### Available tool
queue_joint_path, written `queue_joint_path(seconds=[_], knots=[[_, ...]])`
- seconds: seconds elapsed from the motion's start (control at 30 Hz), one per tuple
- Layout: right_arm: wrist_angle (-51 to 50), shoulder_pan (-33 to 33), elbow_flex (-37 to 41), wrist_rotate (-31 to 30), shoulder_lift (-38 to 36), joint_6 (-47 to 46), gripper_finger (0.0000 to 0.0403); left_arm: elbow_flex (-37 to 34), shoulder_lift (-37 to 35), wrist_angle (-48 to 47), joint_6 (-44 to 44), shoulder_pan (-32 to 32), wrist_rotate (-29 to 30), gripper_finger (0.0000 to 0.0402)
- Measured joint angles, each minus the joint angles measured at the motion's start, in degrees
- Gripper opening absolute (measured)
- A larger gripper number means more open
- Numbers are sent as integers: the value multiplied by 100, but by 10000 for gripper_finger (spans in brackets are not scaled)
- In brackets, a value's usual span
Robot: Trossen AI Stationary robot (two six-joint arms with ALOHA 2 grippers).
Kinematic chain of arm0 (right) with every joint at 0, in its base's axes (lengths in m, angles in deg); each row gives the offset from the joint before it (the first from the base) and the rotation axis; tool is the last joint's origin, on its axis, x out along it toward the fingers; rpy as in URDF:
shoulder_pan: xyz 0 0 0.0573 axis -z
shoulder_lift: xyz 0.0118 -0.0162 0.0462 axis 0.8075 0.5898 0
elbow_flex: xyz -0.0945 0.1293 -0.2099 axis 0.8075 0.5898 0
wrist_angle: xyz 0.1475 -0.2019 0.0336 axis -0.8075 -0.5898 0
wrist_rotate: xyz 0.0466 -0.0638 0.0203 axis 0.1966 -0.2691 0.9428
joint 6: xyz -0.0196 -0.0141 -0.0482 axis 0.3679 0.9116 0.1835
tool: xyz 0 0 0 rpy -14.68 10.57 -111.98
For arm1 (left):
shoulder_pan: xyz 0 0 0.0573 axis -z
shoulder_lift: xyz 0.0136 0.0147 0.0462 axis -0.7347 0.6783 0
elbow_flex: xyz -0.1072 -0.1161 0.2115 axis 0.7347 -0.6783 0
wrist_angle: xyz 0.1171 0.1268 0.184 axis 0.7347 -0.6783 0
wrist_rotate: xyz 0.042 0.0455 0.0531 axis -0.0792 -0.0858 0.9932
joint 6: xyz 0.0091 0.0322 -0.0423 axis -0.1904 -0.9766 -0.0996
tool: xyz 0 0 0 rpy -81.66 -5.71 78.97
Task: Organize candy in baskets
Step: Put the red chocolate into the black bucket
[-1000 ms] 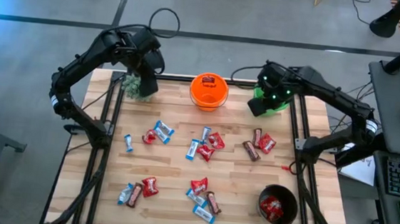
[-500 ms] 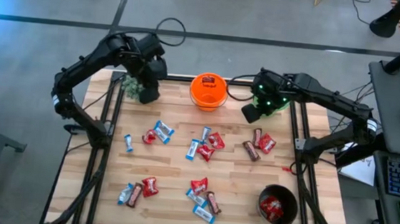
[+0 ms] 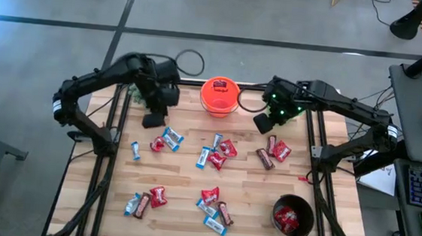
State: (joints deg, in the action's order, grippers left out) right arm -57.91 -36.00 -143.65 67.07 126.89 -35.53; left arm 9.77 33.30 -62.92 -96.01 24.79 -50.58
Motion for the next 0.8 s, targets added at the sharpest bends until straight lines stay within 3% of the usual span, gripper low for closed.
queue_joint_path(seconds=[0.33, 0.8], knots=[[-2, -152, 0, 110, 2, -390, 215, -1015, 42, 1415, -354, 760, 0, 204], [78, -150, 0, 162, 1, -580, 215, -1872, 90, 3646, -263, 1137, 0, 204]])
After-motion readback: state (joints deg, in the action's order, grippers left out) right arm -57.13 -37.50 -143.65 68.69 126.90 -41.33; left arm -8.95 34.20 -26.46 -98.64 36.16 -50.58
